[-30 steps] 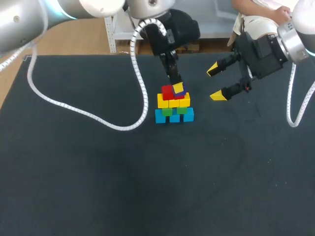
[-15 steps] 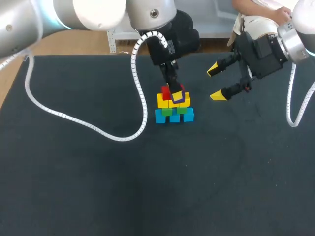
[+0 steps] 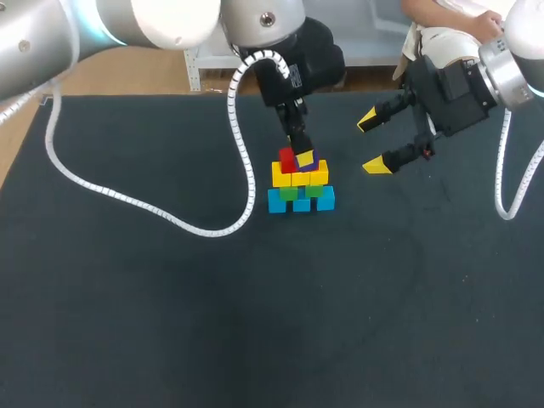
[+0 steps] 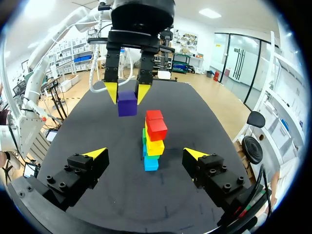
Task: Place the blue cubes, place green cubes on the blue cubes, place the yellow cubes on the green cubes, then place the red cubes on the yellow cubes, and place purple cube on the red cubes.
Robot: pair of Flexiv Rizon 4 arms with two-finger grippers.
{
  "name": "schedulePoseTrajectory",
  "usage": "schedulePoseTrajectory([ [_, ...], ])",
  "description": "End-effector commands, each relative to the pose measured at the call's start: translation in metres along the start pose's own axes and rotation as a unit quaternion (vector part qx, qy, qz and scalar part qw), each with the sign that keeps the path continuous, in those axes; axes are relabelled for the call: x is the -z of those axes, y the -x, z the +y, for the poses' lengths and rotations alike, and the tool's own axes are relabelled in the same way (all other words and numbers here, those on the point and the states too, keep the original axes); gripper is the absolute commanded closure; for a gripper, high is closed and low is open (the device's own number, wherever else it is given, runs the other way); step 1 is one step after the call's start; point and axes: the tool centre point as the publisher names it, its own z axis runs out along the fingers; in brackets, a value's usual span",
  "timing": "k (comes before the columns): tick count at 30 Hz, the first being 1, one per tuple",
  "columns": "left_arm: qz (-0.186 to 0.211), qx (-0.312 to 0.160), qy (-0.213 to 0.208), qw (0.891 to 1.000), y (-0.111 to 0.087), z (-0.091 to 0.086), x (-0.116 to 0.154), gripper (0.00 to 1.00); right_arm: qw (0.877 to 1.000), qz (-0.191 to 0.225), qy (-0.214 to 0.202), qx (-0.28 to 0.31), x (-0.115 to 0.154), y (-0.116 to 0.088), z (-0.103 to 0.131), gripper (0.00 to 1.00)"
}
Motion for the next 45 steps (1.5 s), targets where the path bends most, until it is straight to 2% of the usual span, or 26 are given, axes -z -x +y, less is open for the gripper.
schedulePoseTrajectory([
  [1, 0.006, 0.002, 0.001, 1.000, 0.001, 0.005, 0.001, 1.00, 1.000, -0.001, -0.001, 0.000, 0.000, 0.000, 0.001, 0.00],
  [8, 0.011, -0.003, 0.017, 1.000, 0.001, 0.007, 0.005, 1.00, 1.000, -0.001, -0.001, 0.000, 0.000, 0.000, 0.001, 0.00],
  [45, 0.006, -0.003, 0.019, 1.000, 0.001, 0.016, -0.005, 1.00, 1.000, -0.001, -0.001, 0.000, 0.000, 0.000, 0.001, 0.00],
])
